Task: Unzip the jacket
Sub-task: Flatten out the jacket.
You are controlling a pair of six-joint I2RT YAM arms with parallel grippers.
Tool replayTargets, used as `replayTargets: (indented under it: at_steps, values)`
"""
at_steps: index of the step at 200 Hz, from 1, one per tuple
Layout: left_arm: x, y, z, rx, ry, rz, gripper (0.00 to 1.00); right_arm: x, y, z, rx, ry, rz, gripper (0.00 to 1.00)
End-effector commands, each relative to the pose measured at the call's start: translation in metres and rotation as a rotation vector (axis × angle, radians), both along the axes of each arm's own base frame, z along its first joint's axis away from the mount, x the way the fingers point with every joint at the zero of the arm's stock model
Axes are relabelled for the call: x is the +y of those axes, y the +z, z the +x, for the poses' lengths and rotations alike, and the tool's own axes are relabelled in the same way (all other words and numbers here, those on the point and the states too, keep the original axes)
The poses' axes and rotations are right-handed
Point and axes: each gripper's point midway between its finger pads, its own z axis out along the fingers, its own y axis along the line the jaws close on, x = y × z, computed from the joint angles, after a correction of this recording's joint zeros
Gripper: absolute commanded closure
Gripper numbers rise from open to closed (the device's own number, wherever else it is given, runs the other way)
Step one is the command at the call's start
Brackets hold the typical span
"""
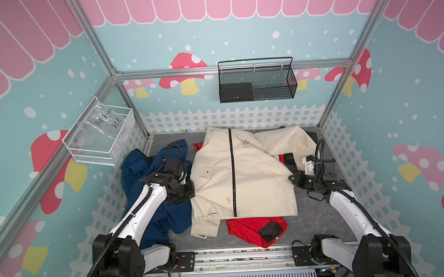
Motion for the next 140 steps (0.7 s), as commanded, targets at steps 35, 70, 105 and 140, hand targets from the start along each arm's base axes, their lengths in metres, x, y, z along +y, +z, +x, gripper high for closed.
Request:
replayTargets:
  at_steps: [35, 70, 105, 140]
  values:
    - [0.022, -0.005, -0.040, 0.136, 0.035, 0.098, 1.00, -0.036, -0.019, -0.031, 0.117, -0.102, -0.124, 1.00]
    - [0.019, -0.005, -0.052, 0.138, 0.045, 0.070, 1.00, -0.047, -0.014, -0.038, 0.128, -0.146, -0.134, 1.00]
    - [0.016, -0.015, -0.059, 0.188, 0.035, 0.058, 1.00, -0.047, -0.023, -0.041, 0.164, -0.170, -0.089, 1.00]
    - [0.013, -0.012, -0.043, 0.144, 0.054, 0.045, 0.66, -0.048, -0.025, -0.032, 0.124, -0.211, -0.059, 0.68]
